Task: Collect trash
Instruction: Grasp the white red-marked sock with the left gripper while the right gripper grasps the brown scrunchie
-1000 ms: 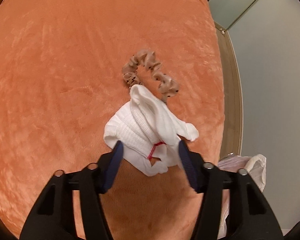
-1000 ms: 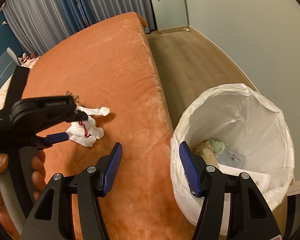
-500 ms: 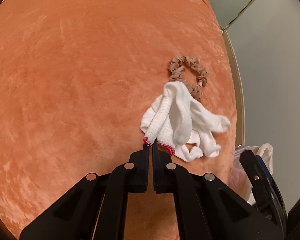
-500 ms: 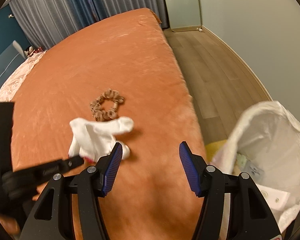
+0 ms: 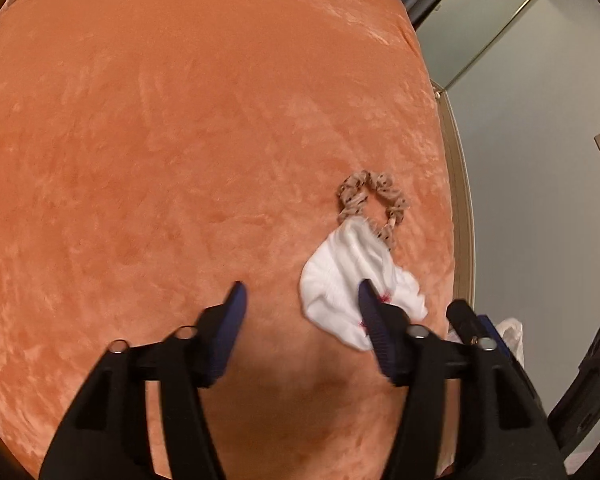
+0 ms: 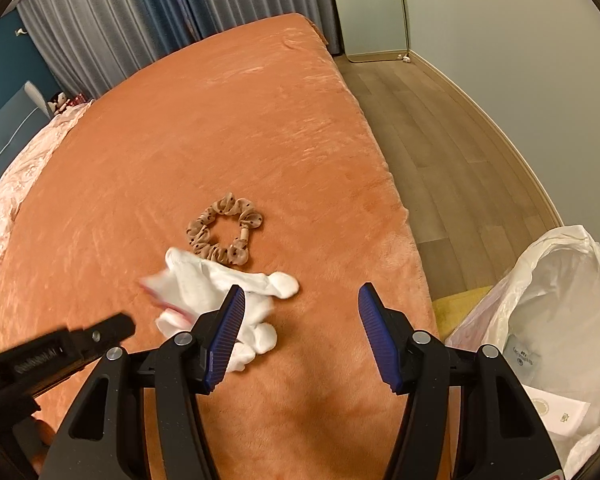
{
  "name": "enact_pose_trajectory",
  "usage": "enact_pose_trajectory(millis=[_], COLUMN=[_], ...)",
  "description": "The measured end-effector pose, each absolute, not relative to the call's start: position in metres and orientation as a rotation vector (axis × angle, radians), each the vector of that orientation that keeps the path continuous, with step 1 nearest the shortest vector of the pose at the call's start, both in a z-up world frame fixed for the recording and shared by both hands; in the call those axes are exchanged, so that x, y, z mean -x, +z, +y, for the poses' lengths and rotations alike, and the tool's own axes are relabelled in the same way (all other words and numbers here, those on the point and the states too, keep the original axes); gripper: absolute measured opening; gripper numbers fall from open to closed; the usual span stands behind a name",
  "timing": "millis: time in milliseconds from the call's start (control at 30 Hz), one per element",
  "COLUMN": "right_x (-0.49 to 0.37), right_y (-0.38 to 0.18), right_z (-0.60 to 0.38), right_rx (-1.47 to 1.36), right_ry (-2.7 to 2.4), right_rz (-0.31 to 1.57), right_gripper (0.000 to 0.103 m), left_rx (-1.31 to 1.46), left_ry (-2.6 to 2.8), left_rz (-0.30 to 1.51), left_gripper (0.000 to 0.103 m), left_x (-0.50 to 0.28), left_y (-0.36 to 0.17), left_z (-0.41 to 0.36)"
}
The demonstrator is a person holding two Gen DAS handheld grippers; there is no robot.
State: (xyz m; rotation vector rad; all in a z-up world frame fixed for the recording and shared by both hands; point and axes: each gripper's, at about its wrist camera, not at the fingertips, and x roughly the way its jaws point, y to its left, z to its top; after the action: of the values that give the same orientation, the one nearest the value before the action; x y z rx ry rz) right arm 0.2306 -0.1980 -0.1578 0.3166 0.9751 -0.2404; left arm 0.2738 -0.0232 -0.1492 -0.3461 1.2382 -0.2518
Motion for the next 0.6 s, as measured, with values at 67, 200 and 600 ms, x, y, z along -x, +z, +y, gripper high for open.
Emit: enact_pose_trajectory(millis=[67, 200, 600], right_x=[-0.232, -0.236, -0.279], right_y=[-0.158, -0.158, -0.172], right_z=[-0.202, -0.210, -0.197], right_rx=[-0.307, -0.306, -0.278], right_ry=[-0.245, -0.248, -0.169], right_rz=[0.975, 0.975, 1.008], right_gripper=[0.057, 0.057, 0.058], left_rx=[0.352, 0.392, 0.371], left_ry=[-0.268, -0.239, -0.186], left_rz=[1.262, 1.317, 1.308], left_gripper=[0.057, 0.057, 0.011], left_x=[-0.281, -0.295, -0.299], left_y=[-0.153, -0.172, -0.187], left_z=[-0.036, -0.056, -0.044])
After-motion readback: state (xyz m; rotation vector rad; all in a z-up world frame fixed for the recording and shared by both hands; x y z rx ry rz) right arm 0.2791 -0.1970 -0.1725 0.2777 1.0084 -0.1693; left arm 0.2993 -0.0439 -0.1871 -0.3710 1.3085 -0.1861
